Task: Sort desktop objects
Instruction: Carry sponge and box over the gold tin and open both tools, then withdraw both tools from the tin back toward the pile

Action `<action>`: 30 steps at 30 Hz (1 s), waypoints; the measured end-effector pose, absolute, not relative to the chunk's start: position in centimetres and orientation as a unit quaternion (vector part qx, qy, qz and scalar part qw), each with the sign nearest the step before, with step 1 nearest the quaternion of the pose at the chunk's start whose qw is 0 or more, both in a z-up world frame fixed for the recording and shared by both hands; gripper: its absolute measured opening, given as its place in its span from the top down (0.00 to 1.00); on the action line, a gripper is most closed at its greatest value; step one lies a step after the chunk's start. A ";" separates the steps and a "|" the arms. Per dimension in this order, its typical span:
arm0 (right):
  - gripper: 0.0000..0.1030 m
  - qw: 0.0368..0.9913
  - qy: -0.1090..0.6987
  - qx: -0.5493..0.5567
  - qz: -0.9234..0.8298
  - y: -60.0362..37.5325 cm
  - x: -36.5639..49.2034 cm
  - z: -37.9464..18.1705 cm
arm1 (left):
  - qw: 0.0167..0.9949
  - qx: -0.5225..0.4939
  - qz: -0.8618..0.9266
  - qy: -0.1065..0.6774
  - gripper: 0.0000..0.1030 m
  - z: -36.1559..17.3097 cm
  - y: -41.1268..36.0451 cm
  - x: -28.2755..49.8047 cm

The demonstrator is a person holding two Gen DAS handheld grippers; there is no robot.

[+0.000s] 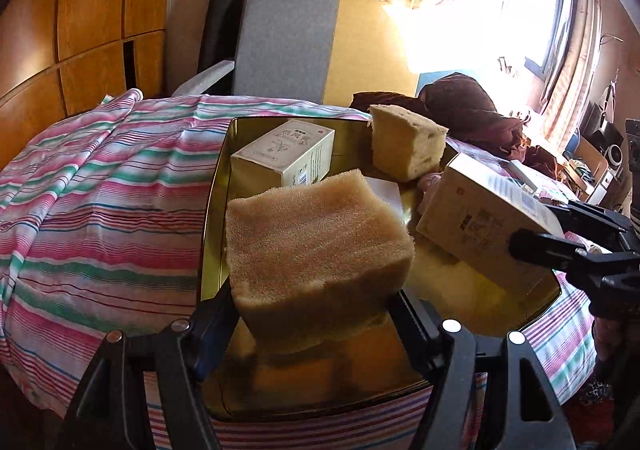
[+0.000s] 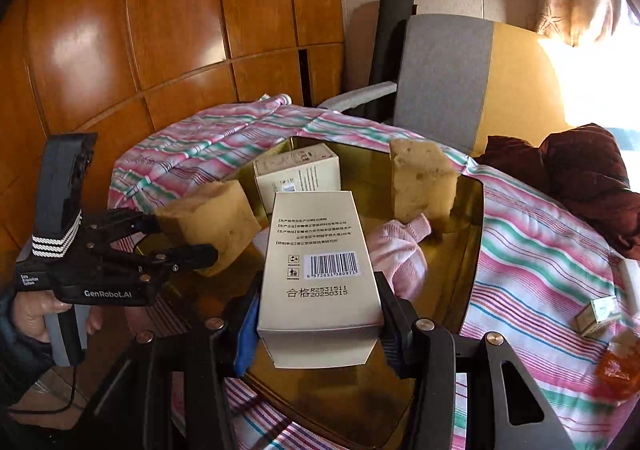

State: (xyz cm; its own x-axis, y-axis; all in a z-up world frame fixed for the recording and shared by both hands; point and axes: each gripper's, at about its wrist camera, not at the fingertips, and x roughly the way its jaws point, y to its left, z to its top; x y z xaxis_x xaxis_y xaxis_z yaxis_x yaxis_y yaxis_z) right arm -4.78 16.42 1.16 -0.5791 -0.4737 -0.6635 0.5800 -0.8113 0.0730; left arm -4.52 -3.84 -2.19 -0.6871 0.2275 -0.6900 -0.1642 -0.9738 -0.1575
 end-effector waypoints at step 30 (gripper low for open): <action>0.35 0.142 -0.099 0.354 -0.919 31.1 -0.2 -1.0 | 0.086 -0.343 0.935 -0.031 0.23 -0.3 -4.7 -1.2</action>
